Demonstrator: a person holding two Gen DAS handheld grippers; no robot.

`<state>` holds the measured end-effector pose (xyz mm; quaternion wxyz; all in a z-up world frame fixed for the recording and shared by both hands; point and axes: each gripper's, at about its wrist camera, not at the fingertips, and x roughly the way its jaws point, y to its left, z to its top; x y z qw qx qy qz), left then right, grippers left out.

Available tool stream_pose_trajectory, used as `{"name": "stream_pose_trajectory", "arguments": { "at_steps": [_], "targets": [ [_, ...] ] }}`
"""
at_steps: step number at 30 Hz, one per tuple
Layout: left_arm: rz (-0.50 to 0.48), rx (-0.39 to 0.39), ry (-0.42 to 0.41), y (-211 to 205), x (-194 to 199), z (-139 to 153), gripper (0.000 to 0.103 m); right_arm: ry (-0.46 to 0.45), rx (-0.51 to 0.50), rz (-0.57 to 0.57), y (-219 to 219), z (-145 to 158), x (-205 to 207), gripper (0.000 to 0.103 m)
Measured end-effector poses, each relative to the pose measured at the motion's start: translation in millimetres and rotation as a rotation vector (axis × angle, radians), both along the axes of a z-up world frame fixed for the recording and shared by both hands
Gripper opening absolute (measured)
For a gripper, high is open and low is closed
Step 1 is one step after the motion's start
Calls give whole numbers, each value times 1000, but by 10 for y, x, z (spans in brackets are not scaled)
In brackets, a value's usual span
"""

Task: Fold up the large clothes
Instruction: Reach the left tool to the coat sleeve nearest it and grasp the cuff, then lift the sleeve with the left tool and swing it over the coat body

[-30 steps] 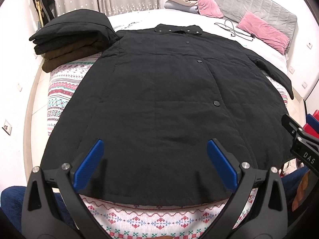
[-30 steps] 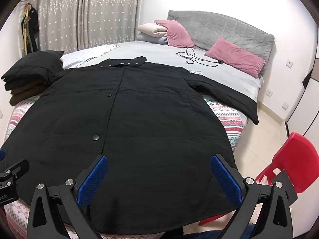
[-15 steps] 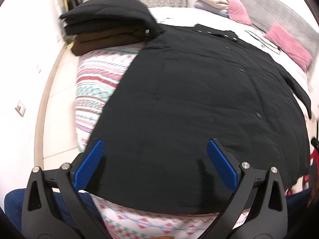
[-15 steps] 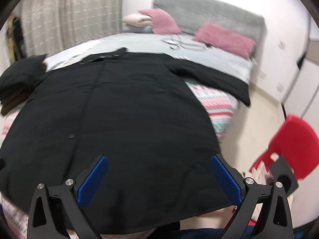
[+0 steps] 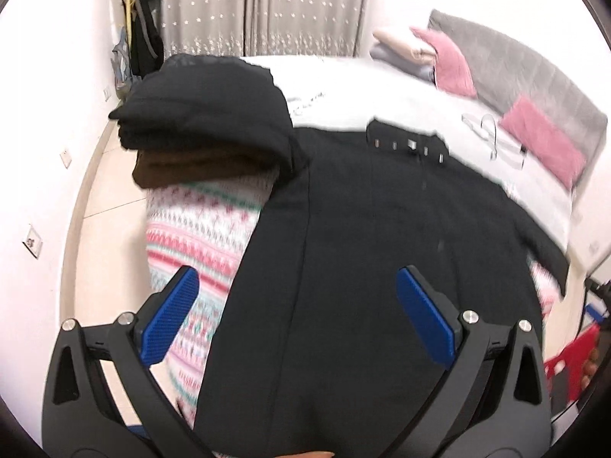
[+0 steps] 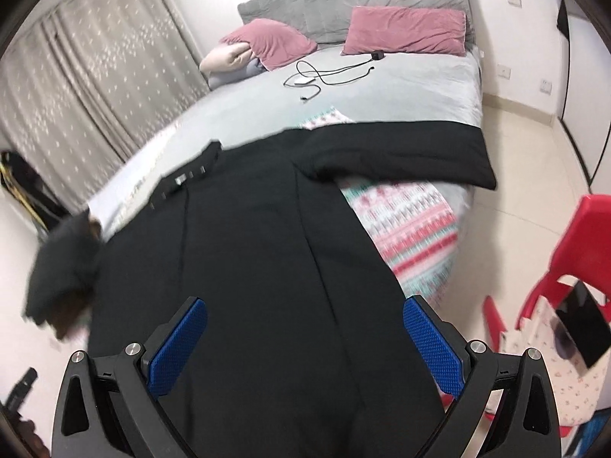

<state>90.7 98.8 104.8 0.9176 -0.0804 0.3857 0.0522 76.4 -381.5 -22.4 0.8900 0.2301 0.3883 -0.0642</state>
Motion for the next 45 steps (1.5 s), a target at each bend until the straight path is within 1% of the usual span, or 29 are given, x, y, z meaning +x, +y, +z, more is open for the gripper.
{"name": "stream_pose_trajectory", "arguments": {
  "at_steps": [3, 5, 6, 8, 9, 11, 12, 13, 15, 16, 18, 20, 22, 24, 26, 27, 28, 29, 30, 32, 33, 34, 37, 38, 40, 41, 42, 44, 45],
  "targets": [
    [34, -51, -19, 193, 289, 20, 103, 17, 39, 16, -53, 103, 371, 103],
    [51, -85, -23, 342, 437, -43, 103, 42, 46, 31, -44, 62, 596, 103],
    [59, -112, -18, 465, 522, -87, 103, 62, 62, 54, -27, -23, 760, 103],
    [89, -169, -6, 719, 679, -176, 103, 98, 72, 71, 15, -236, 951, 103],
    [127, -203, -4, 906, 753, -215, 103, 120, 62, 72, 50, -363, 1031, 103],
    [202, -263, -17, 1240, 843, -252, 103, 161, 46, 89, 99, -557, 1114, 103],
    [250, -309, -18, 1449, 884, -268, 103, 191, 41, 99, 135, -661, 1168, 103],
    [289, -365, -22, 1645, 924, -282, 103, 199, 40, 99, 153, -702, 1193, 103],
    [313, -455, -54, 1900, 1005, -298, 103, 184, 28, 100, 205, -734, 1218, 103],
    [316, -483, -72, 2010, 1064, -299, 103, 181, 15, 101, 242, -742, 1233, 103],
    [344, -503, -89, 2144, 1177, -321, 103, 171, 4, 101, 315, -790, 1258, 103],
    [387, -520, -122, 2258, 1247, -361, 103, 174, 33, 108, 382, -859, 1293, 103],
    [419, -568, -153, 2370, 1346, -446, 103, 179, 66, 135, 486, -909, 1324, 100],
    [442, -594, -162, 2503, 1486, -516, 100, 177, 64, 165, 609, -905, 1353, 96],
    [474, -593, -179, 2608, 1551, -556, 88, 167, 24, 193, 739, -868, 1383, 94],
    [498, -579, -176, 2633, 1604, -605, 84, 157, -3, 207, 816, -840, 1388, 91],
    [514, -571, -174, 2651, 1652, -659, 74, 147, -28, 223, 890, -811, 1385, 89],
    [519, -575, -173, 2665, 1673, -700, 67, 140, -38, 233, 917, -793, 1365, 83],
    [518, -586, -178, 2682, 1681, -728, 65, 130, -52, 249, 973, -776, 1361, 76],
    [528, -610, -217, 2707, 1675, -741, 62, 126, -68, 269, 1057, -777, 1380, 71],
    [533, -606, -234, 2698, 1671, -730, 60, 128, -74, 281, 1095, -791, 1393, 70],
    [532, -594, -246, 2678, 1681, -705, 54, 130, -77, 288, 1126, -802, 1404, 70],
    [543, -529, -274, 2656, 1664, -610, 35, 136, -79, 305, 1220, -843, 1448, 70],
    [550, -522, -283, 2669, 1638, -592, 29, 136, -78, 311, 1247, -850, 1452, 70],
    [588, -501, -305, 2660, 1558, -551, 23, 128, -82, 327, 1307, -845, 1444, 70],
    [602, -482, -309, 2654, 1542, -537, 22, 120, -90, 332, 1346, -833, 1435, 70],
    [617, -447, -313, 2618, 1507, -501, 20, 106, -111, 335, 1390, -806, 1420, 70],
    [648, -363, -326, 2547, 1463, -416, 9, 75, -155, 326, 1466, -746, 1389, 70],
    [654, -335, -333, 2509, 1451, -380, 9, 61, -176, 324, 1506, -712, 1366, 70]
  ]
}}
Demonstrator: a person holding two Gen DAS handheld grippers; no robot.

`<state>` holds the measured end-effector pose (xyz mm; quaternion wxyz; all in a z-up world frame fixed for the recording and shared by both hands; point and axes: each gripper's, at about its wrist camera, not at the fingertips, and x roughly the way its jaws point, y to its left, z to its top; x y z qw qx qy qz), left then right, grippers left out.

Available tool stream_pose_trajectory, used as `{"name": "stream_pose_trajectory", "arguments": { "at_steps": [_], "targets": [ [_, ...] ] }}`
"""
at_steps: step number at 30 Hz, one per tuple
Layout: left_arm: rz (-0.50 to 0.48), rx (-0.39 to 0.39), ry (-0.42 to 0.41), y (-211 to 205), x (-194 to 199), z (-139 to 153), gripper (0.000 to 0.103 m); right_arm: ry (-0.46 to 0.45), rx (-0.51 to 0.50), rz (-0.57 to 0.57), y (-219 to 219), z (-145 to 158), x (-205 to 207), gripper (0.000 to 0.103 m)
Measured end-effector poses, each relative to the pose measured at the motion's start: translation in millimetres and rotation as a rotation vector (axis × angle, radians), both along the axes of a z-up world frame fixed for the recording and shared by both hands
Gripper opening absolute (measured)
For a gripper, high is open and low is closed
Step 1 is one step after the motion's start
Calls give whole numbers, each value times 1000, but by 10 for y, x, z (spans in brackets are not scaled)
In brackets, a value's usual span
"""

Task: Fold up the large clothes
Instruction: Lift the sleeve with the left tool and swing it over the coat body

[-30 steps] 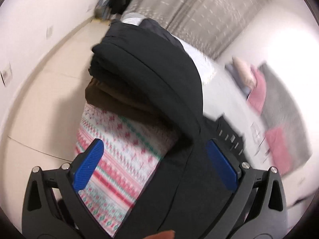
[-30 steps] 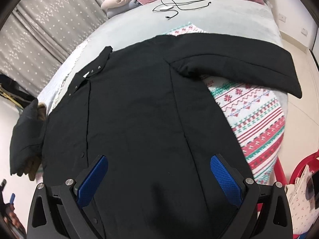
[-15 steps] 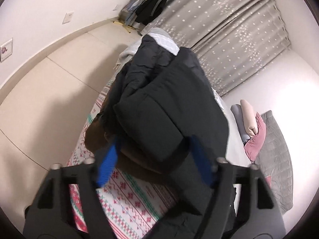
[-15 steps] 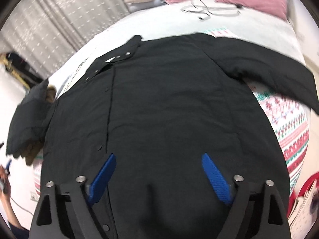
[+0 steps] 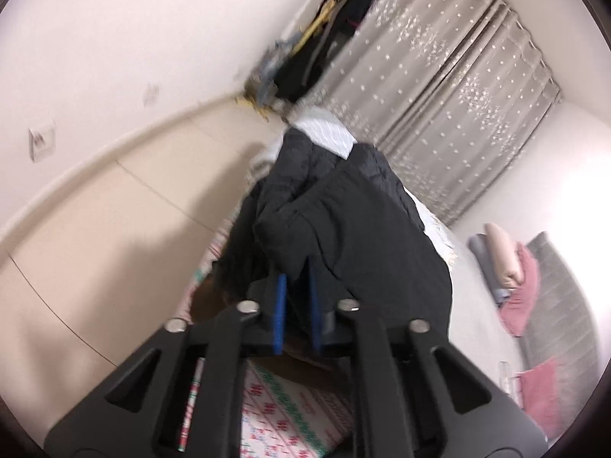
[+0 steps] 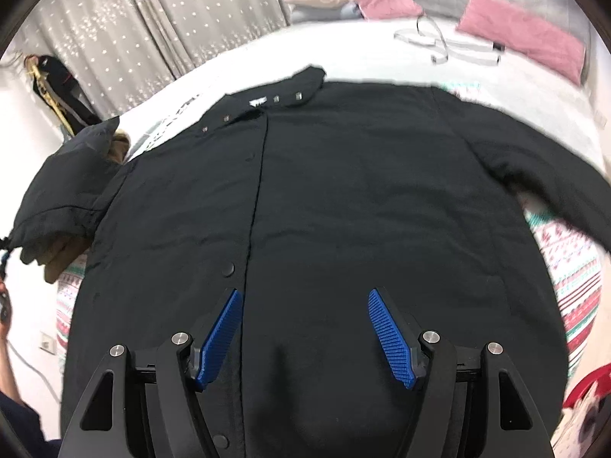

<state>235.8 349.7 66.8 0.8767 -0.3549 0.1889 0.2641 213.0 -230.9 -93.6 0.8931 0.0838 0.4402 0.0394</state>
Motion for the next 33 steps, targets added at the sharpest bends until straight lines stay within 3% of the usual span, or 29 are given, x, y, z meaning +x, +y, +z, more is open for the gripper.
{"name": "stream_pose_trajectory", "arguments": {
  "at_steps": [7, 16, 18, 23, 27, 33],
  "targets": [
    [43, 255, 26, -268, 3, 284, 6, -61, -73, -4, 178, 103, -109, 70],
    [80, 192, -15, 10, -58, 258, 6, -91, -192, -79, 125, 117, -170, 70],
    [79, 216, -32, -76, -92, 282, 6, -98, -218, -100, 108, 133, -181, 70],
    [74, 389, -83, -462, -159, 466, 6, -93, -232, -117, 71, 145, -183, 70],
    [12, 494, -130, -813, -206, 648, 6, -116, -274, -140, 106, 189, -202, 70],
    [-147, 567, -174, -1306, -189, 813, 6, -90, -234, -145, 51, 173, -173, 73]
  ]
}}
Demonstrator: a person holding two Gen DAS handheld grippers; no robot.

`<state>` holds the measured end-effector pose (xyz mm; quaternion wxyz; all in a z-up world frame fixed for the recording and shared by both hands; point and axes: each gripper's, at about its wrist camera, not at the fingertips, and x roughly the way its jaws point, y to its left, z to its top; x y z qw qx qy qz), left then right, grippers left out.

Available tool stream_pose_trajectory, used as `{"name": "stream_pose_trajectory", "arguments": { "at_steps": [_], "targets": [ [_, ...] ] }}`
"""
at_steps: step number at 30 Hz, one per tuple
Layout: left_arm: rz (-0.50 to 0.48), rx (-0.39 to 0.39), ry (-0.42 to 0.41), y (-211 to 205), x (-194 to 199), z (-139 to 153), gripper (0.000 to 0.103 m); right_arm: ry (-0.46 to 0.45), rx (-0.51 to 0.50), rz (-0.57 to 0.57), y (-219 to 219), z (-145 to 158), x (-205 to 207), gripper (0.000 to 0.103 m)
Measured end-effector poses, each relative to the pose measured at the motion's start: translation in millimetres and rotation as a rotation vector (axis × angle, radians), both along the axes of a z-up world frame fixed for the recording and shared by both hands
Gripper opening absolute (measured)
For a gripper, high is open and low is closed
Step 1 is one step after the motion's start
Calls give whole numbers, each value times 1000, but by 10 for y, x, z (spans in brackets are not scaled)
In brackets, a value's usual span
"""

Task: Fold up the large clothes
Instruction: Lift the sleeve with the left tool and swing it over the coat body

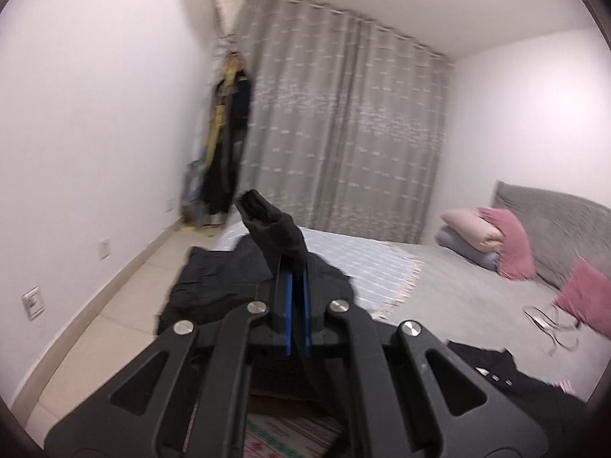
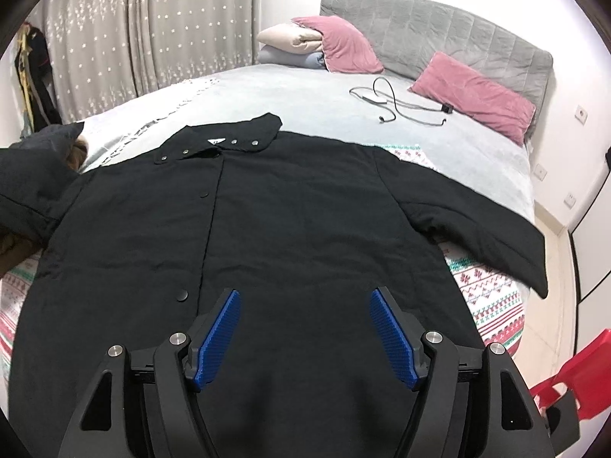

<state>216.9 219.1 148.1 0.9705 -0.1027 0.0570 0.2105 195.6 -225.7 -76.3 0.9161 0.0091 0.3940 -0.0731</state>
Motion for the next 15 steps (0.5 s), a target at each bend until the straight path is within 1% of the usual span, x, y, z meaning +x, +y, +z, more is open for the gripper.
{"name": "stream_pose_trajectory", "arguments": {
  "at_steps": [4, 8, 10, 12, 14, 15],
  "targets": [
    [-123, -11, 3, -284, 29, 99, 6, 20, 37, -7, -78, -31, 31, 73],
    [-238, 42, 19, -698, 47, 120, 6, 16, 64, -32, -187, -29, 38, 74],
    [-308, 59, 40, -953, 84, 114, 6, 9, 81, -32, -240, -19, 49, 77],
    [-377, 57, 69, -1203, 149, 83, 6, 12, 138, -6, -302, -31, 74, 80],
    [-451, 58, 104, -1481, 244, 19, 6, 27, 228, 32, -382, -58, 110, 80],
    [-476, 65, 122, -1617, 286, -33, 6, 29, 239, 32, -408, -61, 116, 80]
  ]
}}
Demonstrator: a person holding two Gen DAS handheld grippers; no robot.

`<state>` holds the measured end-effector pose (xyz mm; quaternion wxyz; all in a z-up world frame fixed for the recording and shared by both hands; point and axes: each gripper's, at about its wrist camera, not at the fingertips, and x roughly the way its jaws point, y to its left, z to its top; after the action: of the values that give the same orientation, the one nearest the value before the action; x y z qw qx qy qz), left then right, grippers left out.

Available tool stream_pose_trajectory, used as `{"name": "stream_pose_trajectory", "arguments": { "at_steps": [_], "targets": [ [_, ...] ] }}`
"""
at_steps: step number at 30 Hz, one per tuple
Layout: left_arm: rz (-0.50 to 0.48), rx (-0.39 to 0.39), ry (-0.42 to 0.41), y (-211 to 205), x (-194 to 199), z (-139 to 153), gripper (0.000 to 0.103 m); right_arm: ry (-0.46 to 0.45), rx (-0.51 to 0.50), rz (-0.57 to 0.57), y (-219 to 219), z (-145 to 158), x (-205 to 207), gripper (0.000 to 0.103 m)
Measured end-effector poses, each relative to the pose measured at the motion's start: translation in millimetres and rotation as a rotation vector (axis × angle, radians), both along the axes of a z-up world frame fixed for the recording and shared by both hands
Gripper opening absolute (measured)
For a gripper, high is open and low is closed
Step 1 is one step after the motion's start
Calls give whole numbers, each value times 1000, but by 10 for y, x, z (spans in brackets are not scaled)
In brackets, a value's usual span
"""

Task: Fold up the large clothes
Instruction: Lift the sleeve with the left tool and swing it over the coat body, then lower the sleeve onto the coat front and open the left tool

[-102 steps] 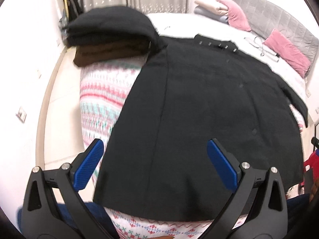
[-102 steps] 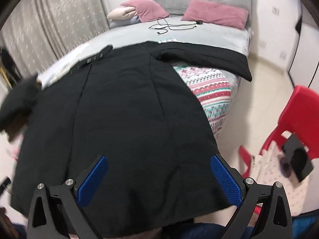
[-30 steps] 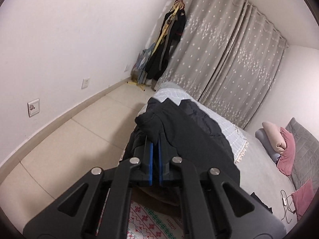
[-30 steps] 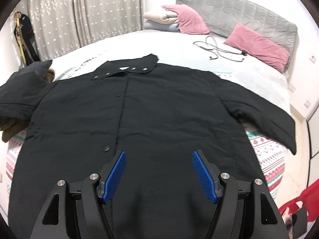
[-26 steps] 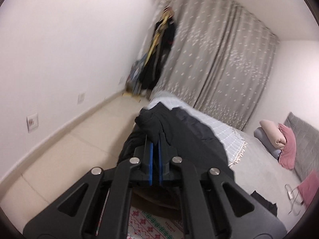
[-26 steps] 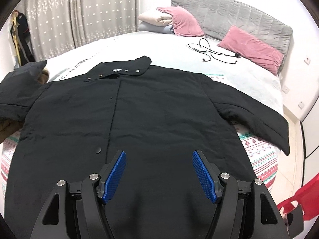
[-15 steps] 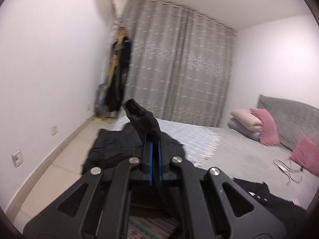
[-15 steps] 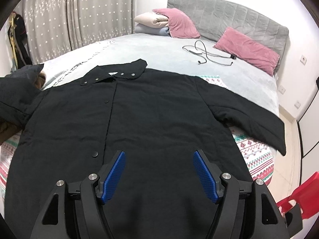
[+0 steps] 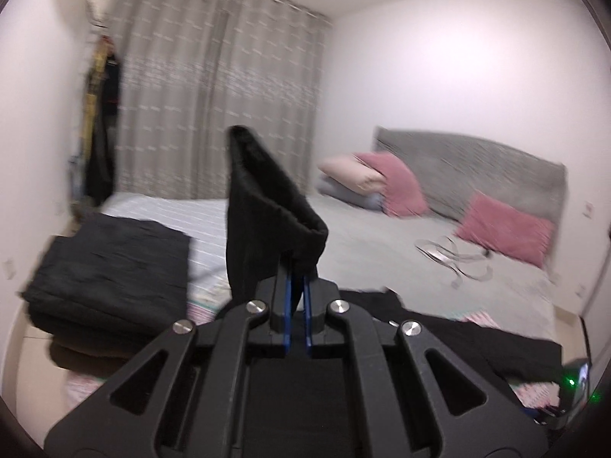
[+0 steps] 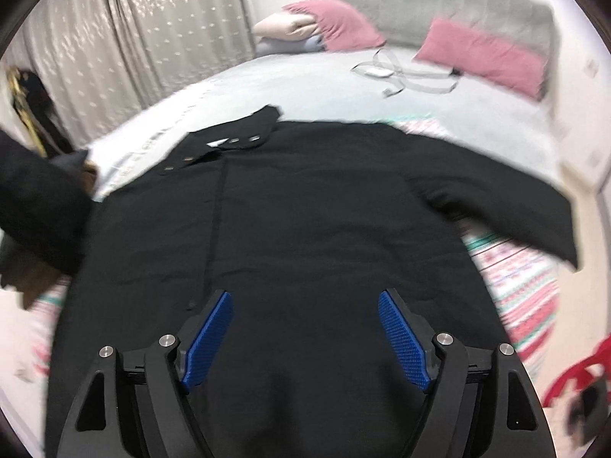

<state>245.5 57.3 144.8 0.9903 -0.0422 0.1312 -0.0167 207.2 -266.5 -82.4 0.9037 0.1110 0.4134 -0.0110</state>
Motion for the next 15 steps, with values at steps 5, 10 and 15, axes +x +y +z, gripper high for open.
{"name": "stream_pose_trajectory", "arguments": {
  "at_steps": [5, 10, 15],
  "targets": [
    [-128, 43, 149, -685, 235, -474, 6, -11, -20, -18, -146, 46, -33, 80],
    [-214, 114, 330, -1342, 406, -1163, 6, -20, -9, -69, -425, 55, -72, 81],
    [-239, 105, 453, -1594, 561, -1559, 6, 0, 23, -110, -704, -8, -61, 82]
  ]
}}
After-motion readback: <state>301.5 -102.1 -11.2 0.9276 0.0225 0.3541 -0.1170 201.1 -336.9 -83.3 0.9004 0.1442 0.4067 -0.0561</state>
